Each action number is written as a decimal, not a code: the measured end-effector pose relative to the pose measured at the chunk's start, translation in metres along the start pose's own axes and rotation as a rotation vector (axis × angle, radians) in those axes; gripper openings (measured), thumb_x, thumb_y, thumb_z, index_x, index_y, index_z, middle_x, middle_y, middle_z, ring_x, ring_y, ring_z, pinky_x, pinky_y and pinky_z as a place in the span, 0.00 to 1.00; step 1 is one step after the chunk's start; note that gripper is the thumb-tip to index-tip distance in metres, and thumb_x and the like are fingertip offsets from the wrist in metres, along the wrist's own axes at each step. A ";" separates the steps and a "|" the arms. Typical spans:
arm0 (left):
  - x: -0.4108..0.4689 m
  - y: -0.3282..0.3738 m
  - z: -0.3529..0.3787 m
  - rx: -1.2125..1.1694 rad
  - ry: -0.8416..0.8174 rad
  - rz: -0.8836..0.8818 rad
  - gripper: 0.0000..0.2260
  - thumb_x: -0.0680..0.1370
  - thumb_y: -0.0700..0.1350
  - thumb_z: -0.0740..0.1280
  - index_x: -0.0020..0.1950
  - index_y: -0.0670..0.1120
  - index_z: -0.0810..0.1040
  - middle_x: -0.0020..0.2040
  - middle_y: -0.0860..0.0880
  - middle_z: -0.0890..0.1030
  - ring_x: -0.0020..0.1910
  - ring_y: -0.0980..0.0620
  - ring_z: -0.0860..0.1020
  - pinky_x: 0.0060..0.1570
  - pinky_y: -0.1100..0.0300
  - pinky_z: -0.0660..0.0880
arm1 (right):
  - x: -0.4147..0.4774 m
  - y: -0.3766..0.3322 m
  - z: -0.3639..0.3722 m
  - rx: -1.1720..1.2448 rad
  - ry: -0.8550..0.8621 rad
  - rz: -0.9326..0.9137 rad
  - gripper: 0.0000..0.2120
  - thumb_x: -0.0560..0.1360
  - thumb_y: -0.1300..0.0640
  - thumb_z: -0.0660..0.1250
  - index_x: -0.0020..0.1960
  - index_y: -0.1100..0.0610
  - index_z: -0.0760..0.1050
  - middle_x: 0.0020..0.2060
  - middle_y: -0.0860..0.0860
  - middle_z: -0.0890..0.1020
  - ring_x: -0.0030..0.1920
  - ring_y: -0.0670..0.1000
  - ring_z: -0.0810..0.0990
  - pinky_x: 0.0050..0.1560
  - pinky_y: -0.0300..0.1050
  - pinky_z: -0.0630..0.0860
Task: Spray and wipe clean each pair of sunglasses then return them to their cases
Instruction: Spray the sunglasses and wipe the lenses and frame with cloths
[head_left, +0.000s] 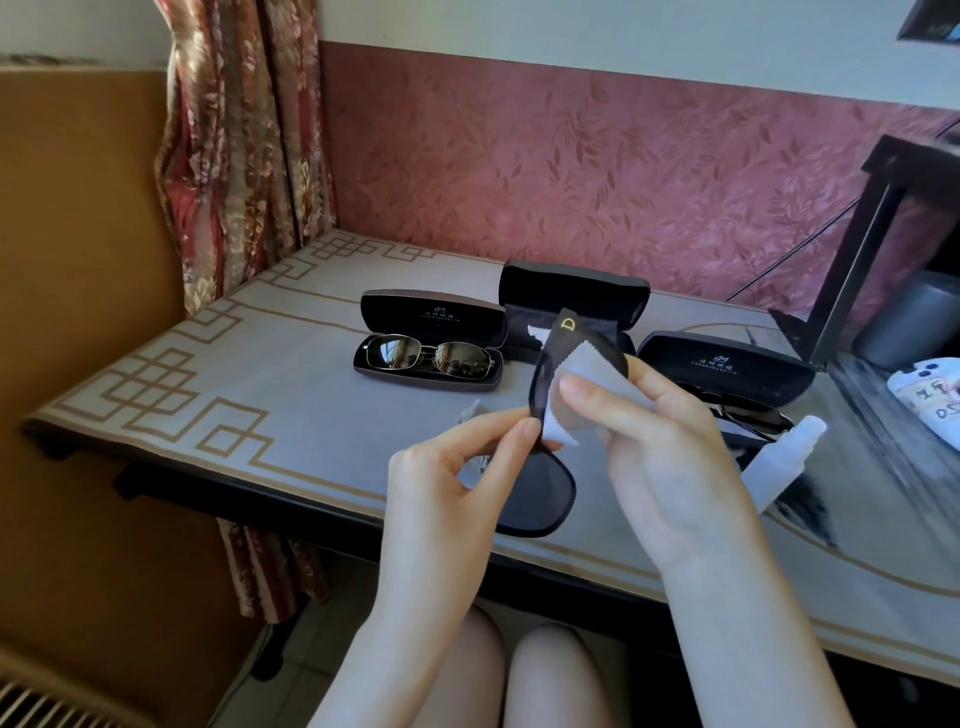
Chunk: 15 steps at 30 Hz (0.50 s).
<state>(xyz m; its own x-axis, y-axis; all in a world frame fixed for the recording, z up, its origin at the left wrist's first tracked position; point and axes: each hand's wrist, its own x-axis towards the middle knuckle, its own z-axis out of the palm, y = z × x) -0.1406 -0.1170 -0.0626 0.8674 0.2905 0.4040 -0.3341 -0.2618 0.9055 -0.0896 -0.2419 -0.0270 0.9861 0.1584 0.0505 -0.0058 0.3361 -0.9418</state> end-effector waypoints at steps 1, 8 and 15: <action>0.000 0.000 0.001 -0.003 -0.006 0.006 0.07 0.77 0.43 0.68 0.46 0.53 0.86 0.42 0.62 0.85 0.48 0.65 0.81 0.52 0.69 0.74 | 0.001 -0.001 0.001 0.006 0.025 -0.007 0.12 0.60 0.60 0.74 0.44 0.60 0.80 0.38 0.51 0.83 0.43 0.49 0.80 0.54 0.43 0.73; 0.001 0.003 0.003 0.030 0.005 0.024 0.07 0.77 0.44 0.68 0.44 0.53 0.85 0.41 0.63 0.84 0.46 0.64 0.82 0.52 0.65 0.76 | 0.004 0.002 0.008 -0.257 0.222 -0.140 0.12 0.67 0.56 0.76 0.36 0.58 0.74 0.28 0.46 0.73 0.31 0.42 0.72 0.32 0.27 0.67; -0.002 -0.004 0.002 0.088 0.038 0.044 0.06 0.78 0.46 0.68 0.45 0.56 0.84 0.39 0.55 0.84 0.37 0.45 0.80 0.36 0.54 0.74 | 0.000 0.003 0.010 -0.439 0.086 -0.143 0.18 0.63 0.60 0.80 0.49 0.59 0.79 0.43 0.54 0.85 0.43 0.50 0.84 0.40 0.40 0.81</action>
<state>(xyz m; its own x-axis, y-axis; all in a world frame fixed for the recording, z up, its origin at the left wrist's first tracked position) -0.1402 -0.1181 -0.0671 0.8375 0.3110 0.4493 -0.3367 -0.3540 0.8725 -0.0915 -0.2320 -0.0266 0.9821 0.0552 0.1802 0.1842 -0.0786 -0.9797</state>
